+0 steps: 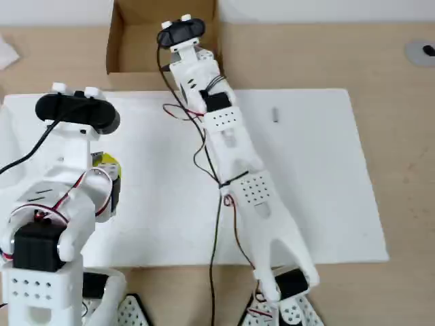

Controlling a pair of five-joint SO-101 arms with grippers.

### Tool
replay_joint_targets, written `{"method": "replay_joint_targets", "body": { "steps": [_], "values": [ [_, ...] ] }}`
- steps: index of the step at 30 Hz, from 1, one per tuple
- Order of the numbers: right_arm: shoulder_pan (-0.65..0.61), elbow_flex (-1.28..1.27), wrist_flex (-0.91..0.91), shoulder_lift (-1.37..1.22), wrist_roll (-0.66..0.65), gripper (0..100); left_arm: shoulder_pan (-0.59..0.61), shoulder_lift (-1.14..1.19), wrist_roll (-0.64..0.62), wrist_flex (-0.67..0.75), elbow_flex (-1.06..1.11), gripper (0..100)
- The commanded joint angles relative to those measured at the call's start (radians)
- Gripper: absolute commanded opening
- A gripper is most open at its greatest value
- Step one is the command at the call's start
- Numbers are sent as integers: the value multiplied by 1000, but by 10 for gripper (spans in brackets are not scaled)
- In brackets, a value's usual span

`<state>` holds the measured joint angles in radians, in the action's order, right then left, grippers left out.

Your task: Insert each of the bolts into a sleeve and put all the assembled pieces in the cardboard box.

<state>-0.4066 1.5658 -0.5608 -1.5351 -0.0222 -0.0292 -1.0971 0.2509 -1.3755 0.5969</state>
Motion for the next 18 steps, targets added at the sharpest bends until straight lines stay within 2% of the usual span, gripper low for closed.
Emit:
{"method": "replay_joint_targets", "body": {
  "steps": [1,5,8,12,18],
  "values": [
    [10,77,-57,18,-20,109,11,-4,3,-5,-3,6],
    [15,104,-158,53,-21,288,11,-1,3,-5,-3,6],
    [12,102,-302,170,-20,355,11,-2,5,-5,-3,6],
    [-2,101,-534,369,11,302,11,-2,8,-6,-3,6],
    [-12,101,-845,616,49,124,11,-2,3,-6,-9,6]
  ]
}}
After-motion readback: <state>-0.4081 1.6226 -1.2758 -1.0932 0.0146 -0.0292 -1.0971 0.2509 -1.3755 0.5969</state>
